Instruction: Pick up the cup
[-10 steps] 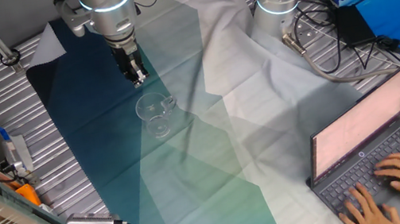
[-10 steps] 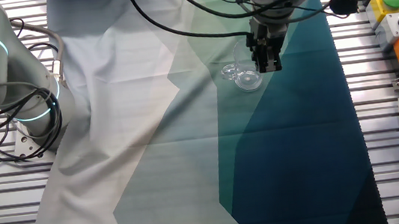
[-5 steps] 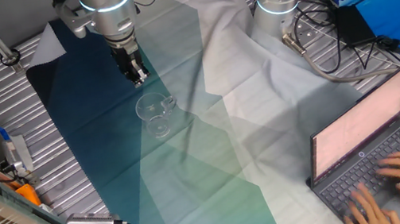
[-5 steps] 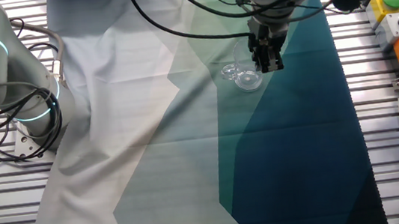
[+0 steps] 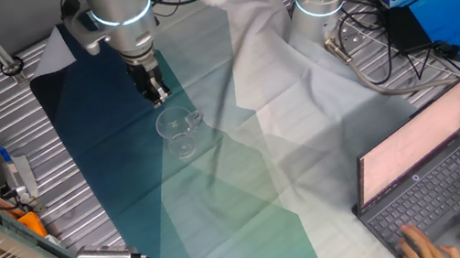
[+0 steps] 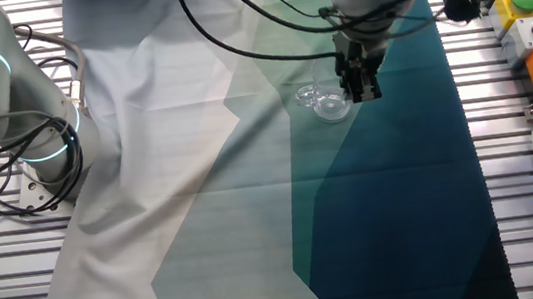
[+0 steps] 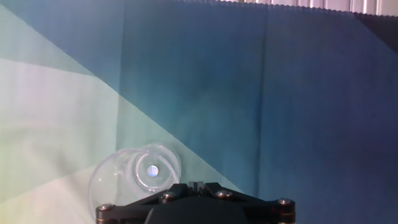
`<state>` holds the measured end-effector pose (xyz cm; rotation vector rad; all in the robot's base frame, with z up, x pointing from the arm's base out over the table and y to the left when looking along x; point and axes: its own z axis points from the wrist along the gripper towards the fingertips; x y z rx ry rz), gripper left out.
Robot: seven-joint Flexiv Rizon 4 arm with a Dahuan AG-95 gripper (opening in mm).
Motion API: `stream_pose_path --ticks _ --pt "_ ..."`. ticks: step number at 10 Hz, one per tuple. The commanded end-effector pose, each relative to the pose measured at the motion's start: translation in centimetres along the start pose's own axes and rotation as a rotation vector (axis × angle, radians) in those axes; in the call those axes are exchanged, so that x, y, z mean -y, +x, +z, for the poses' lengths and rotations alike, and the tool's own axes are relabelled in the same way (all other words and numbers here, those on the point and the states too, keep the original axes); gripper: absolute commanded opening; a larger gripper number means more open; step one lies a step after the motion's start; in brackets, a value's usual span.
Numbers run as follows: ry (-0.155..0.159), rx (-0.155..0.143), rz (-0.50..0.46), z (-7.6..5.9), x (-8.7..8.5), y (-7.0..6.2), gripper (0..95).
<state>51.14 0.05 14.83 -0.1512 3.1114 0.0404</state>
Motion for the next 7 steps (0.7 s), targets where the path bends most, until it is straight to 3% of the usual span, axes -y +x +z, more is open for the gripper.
stream_pose_path --ticks 1,4,5,6,7 --pt "0.016 0.0 -0.113 0.0 0.0 0.0 0.0" --pt "-0.018 0.005 -0.084 -0.4 0.4 -1.0 0.0" --pt "-0.051 0.01 -0.069 -0.7 0.3 -1.2 57.0" --pt "-0.052 0.013 -0.069 -1.0 0.2 -1.2 76.0" --pt "-0.061 0.016 -0.064 -1.2 0.2 -1.2 76.0"
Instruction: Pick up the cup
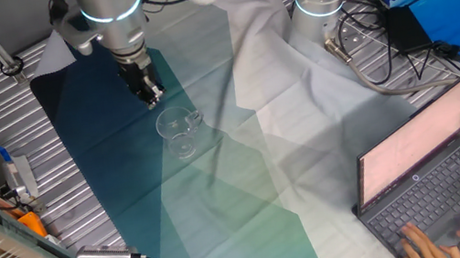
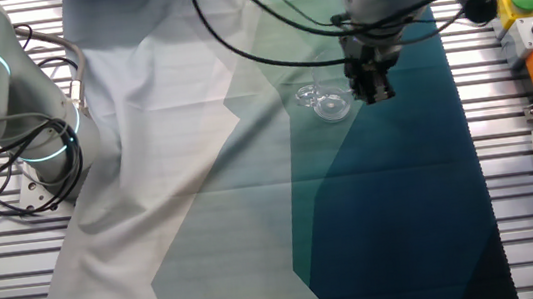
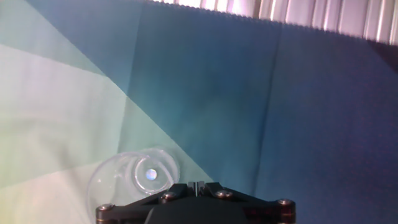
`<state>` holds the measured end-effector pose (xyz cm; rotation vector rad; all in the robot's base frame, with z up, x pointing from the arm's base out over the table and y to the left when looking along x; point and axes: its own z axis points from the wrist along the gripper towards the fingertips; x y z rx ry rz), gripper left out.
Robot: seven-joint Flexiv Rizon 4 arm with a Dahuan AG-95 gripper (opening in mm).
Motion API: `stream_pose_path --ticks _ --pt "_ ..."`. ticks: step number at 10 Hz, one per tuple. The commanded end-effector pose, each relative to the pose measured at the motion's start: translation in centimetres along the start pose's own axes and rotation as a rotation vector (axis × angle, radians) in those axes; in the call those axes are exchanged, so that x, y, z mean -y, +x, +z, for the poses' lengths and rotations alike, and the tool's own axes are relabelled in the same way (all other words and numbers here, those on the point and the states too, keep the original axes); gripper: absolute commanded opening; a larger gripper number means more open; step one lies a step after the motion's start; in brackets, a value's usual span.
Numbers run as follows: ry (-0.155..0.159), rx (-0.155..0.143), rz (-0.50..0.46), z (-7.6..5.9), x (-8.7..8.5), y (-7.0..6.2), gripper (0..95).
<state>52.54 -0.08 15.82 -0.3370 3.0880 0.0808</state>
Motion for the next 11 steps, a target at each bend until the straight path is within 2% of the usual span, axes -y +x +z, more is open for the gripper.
stream_pose_path --ticks 1,6,11 --pt "-0.054 0.017 0.07 -0.4 -0.3 0.1 95.0" --pt "-0.048 0.012 0.074 -0.1 -2.4 -0.4 95.0" --pt "-0.028 -0.001 -0.007 -0.1 -2.4 -0.4 95.0"
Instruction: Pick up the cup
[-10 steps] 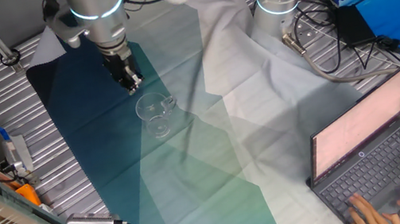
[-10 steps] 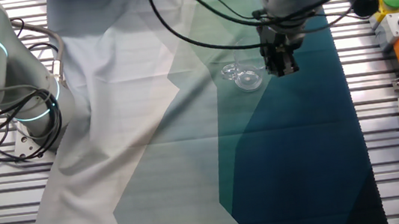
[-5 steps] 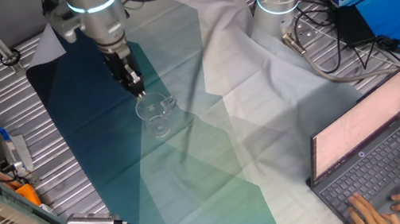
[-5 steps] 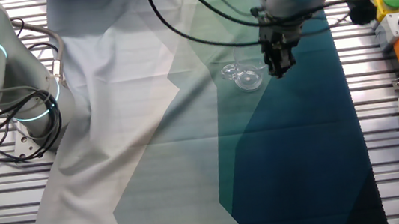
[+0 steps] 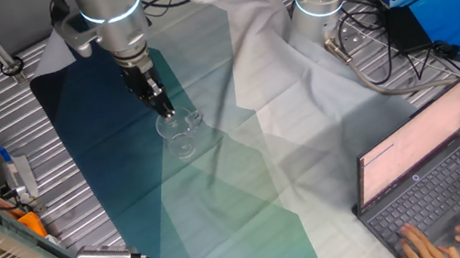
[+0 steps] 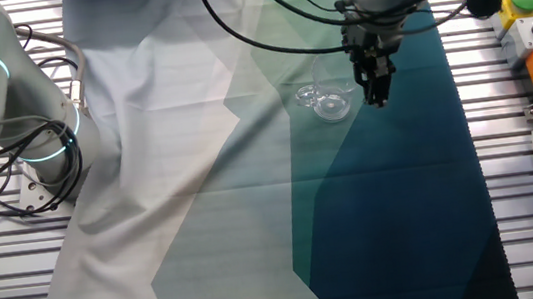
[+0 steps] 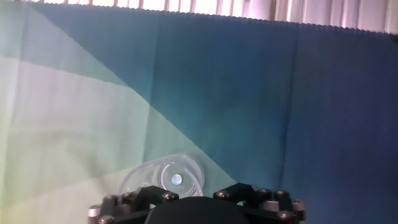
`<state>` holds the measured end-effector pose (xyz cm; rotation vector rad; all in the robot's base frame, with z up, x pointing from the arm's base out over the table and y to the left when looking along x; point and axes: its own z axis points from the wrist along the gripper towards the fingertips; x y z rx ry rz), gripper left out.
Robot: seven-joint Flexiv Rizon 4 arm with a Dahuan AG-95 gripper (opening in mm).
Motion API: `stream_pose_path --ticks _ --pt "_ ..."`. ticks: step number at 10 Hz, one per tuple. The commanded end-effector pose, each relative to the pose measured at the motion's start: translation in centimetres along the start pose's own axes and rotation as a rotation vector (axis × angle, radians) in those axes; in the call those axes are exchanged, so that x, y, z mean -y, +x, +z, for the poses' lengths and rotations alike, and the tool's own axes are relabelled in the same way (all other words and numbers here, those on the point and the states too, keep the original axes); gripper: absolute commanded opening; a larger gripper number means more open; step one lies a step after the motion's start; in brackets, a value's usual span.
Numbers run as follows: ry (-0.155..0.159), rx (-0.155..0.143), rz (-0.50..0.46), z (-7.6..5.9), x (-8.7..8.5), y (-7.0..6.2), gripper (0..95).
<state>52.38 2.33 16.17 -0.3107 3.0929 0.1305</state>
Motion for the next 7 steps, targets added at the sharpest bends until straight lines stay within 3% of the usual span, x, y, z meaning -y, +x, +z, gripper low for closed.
stream_pose_path --ticks 1,4,5,6,7 --pt "0.002 -0.002 -0.031 0.1 0.01 -0.05 95.0" --pt "-0.007 0.0 -0.016 0.26 0.04 -0.06 95.0" --pt "0.004 0.003 -0.042 0.26 0.04 -0.06 95.0" --pt "0.056 -0.002 -0.106 0.26 0.04 -0.06 95.0" --pt "0.073 -0.013 -0.157 0.26 0.04 -0.06 95.0"
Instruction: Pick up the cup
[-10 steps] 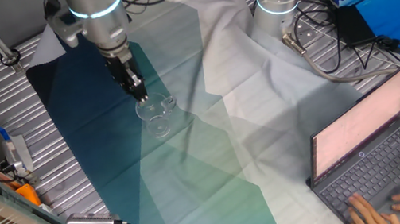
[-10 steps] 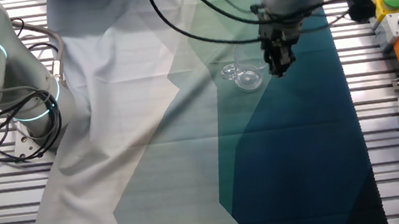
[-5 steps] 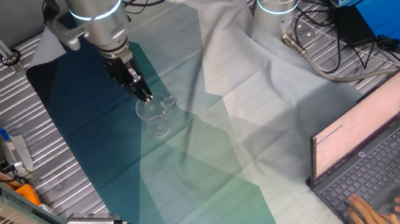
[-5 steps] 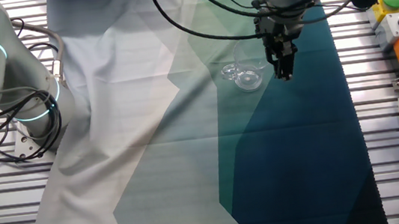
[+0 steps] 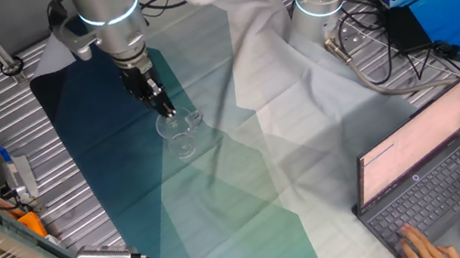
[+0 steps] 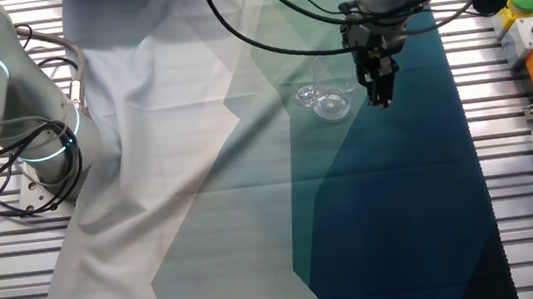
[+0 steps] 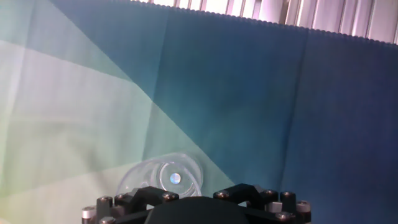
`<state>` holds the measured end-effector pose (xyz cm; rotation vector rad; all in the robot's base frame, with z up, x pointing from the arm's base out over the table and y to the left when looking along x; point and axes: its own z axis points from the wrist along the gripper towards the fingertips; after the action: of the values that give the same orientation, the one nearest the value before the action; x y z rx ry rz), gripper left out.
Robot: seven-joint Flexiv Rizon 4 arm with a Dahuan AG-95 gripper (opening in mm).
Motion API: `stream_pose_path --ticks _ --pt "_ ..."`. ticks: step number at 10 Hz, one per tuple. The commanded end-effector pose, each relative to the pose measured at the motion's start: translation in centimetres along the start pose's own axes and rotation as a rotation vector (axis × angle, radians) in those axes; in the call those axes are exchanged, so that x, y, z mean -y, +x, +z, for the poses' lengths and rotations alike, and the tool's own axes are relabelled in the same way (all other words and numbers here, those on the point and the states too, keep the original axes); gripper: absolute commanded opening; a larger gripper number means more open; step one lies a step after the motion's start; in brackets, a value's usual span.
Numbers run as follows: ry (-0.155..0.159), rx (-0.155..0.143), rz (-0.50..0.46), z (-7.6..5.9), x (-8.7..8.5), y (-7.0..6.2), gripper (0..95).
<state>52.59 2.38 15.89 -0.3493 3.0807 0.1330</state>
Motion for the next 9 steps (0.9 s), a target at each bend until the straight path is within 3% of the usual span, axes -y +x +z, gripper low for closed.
stream_pose_path --ticks 1,4,9 --pt "0.065 -0.02 -0.16 -0.02 0.01 0.15 95.0" --pt "0.054 -0.038 -0.215 -0.02 0.01 0.15 95.0" --pt "0.028 -0.014 -0.16 0.24 -0.51 0.79 95.0"
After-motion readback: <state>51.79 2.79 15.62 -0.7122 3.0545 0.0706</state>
